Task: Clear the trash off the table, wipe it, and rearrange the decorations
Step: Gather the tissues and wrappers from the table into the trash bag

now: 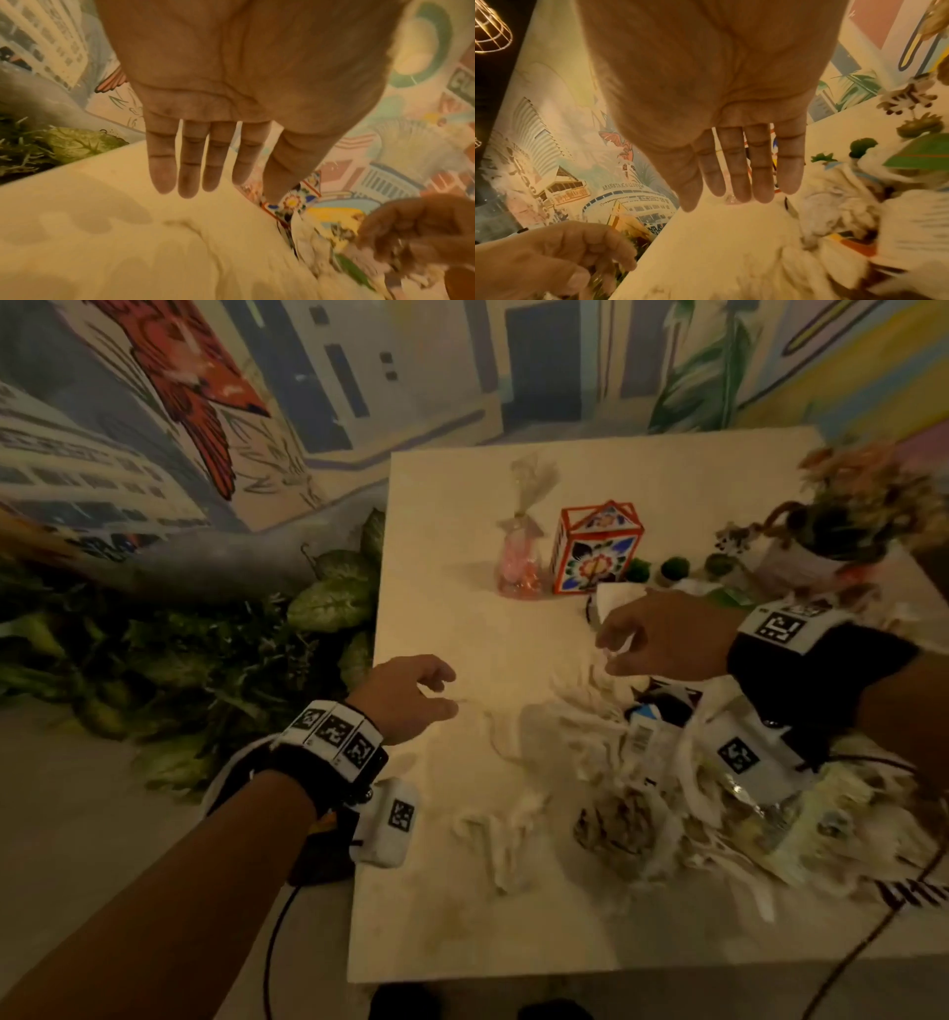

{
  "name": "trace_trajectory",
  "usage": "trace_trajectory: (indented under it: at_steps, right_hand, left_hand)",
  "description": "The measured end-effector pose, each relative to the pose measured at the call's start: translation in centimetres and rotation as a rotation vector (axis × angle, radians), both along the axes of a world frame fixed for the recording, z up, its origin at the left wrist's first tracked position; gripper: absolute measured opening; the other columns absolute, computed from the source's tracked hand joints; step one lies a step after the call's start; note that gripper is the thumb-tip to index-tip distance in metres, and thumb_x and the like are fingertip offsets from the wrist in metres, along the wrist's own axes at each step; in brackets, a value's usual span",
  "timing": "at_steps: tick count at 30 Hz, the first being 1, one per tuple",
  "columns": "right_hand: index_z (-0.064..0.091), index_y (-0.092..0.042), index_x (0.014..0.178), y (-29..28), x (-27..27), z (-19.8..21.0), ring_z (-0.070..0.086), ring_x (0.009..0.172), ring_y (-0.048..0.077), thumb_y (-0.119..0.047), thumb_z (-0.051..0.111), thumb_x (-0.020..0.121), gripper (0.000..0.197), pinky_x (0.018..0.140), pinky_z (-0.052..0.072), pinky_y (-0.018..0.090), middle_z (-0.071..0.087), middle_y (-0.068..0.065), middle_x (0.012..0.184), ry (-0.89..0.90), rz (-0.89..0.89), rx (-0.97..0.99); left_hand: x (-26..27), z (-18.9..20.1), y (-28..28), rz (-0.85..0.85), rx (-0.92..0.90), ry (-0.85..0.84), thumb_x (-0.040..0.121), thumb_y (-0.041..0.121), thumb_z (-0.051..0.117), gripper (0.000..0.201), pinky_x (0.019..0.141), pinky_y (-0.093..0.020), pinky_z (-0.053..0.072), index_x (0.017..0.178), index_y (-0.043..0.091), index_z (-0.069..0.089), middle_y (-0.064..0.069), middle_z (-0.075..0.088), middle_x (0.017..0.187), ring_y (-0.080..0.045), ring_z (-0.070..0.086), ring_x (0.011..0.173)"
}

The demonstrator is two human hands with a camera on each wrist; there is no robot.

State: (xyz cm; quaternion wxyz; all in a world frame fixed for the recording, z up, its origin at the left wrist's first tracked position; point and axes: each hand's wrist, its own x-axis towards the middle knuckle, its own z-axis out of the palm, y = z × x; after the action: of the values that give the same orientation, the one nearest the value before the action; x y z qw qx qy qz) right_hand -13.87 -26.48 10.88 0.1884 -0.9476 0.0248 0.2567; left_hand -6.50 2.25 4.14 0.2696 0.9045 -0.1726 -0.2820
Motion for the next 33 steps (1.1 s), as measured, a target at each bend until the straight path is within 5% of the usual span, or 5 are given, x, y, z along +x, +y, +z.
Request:
trace_trajectory:
  at_steps: [5, 14, 18, 24, 33]
  right_hand:
    - [0.054, -0.029, 0.124, -1.5, -3.1, -0.4, 0.054, 0.104, 0.011, -0.045, 0.068, 0.082, 0.047, 0.086, 0.046, 0.026, 0.055, -0.008, 0.126, 0.071, 0.085, -0.056]
    - [0.034, -0.037, 0.14, -1.3, -8.9, -2.2, 0.027, 0.134, 0.019, -0.062, 0.073, 0.065, 0.089, 0.111, 0.031, 0.039, 0.03, -0.005, 0.148, 0.084, 0.233, -0.15]
    - [0.007, -0.045, 0.145, 1.3, -12.2, -3.8, 0.011, 0.143, 0.025, -0.077, 0.065, 0.057, 0.11, 0.113, 0.027, 0.051, 0.004, -0.004, 0.157, 0.075, 0.233, -0.163]
    - [-0.007, -0.051, 0.14, 4.3, -13.5, -8.9, 0.005, 0.14, 0.035, -0.079, 0.058, 0.062, 0.105, 0.106, 0.023, 0.065, -0.018, -0.002, 0.156, 0.117, 0.137, -0.264]
    - [0.037, -0.03, 0.136, 3.0, -9.9, -10.0, 0.034, 0.128, 0.036, -0.044, 0.076, 0.07, 0.079, 0.1, 0.044, 0.045, 0.027, 0.009, 0.141, 0.038, 0.069, -0.046]
  left_hand:
    - [-2.9, 0.0, -3.1, -0.151, 0.188, 0.014, 0.08, 0.043, 0.07, 0.074, 0.103, -0.036, 0.041, 0.144, 0.032, 0.033, 0.003, 0.036, 0.149, -0.022, 0.043, 0.13]
    - [-6.7, -1.6, -3.7, -0.527, 0.631, -0.015, 0.044, 0.056, 0.088, 0.147, 0.105, -0.051, 0.039, 0.141, 0.049, -0.022, 0.003, -0.029, 0.154, -0.035, 0.005, 0.145]
    - [-8.4, -2.6, -4.3, -0.562, 0.686, -0.019, 0.039, 0.059, 0.088, 0.152, 0.104, -0.054, 0.039, 0.142, 0.046, -0.023, -0.003, -0.024, 0.156, -0.037, 0.007, 0.144]
    - [-10.6, -4.0, -4.9, -0.351, 0.467, -0.056, 0.042, 0.034, 0.094, 0.114, 0.089, -0.045, 0.052, 0.132, 0.021, 0.026, -0.008, 0.021, 0.132, -0.036, 0.052, 0.109]
    - [-8.6, -6.0, -6.7, -0.236, 0.151, -0.176, 0.074, 0.002, 0.066, 0.004, 0.07, -0.035, 0.043, 0.077, -0.001, 0.065, -0.012, 0.048, 0.088, -0.035, 0.057, 0.083]
